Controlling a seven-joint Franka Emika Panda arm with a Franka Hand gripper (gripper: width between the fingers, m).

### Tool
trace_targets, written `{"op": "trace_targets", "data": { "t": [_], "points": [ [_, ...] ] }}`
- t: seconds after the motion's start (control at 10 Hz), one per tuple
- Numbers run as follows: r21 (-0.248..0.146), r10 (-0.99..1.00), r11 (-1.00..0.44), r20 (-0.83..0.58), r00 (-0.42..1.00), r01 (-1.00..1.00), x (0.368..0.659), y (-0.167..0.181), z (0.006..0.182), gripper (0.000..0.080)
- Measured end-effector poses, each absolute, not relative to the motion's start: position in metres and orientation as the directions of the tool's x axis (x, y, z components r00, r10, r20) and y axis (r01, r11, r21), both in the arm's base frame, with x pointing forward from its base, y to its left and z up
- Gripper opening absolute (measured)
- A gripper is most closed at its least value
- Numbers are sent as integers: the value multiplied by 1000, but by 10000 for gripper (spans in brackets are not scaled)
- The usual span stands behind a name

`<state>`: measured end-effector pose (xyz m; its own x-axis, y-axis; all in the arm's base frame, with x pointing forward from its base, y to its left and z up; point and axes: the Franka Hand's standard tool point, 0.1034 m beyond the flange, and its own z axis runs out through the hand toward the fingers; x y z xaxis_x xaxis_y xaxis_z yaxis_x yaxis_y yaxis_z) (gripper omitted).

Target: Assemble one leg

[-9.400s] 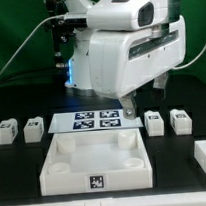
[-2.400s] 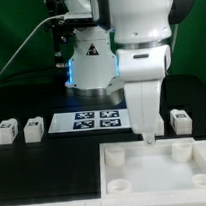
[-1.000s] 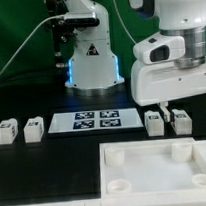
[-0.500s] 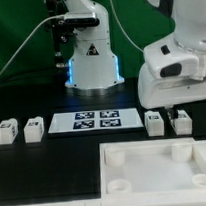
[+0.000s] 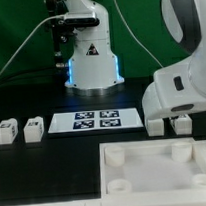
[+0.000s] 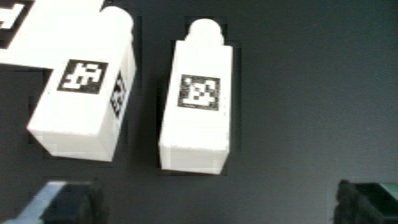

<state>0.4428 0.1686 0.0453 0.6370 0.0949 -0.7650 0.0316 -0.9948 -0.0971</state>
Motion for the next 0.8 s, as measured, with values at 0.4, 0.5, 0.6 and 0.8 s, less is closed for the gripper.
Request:
{"op": "trace_targets", "data": {
  "t": [0.4, 0.5, 0.6, 0.8],
  "points": [
    [-81, 84, -996, -784, 616, 33, 415, 174, 28, 648],
    [-81, 85, -996, -782, 617, 35, 411, 175, 25, 648],
    [-79, 84, -996, -786, 612, 35, 408, 175, 23, 648],
    [-82, 88, -996, -790, 607, 38, 406, 175, 19, 648]
  ]
}}
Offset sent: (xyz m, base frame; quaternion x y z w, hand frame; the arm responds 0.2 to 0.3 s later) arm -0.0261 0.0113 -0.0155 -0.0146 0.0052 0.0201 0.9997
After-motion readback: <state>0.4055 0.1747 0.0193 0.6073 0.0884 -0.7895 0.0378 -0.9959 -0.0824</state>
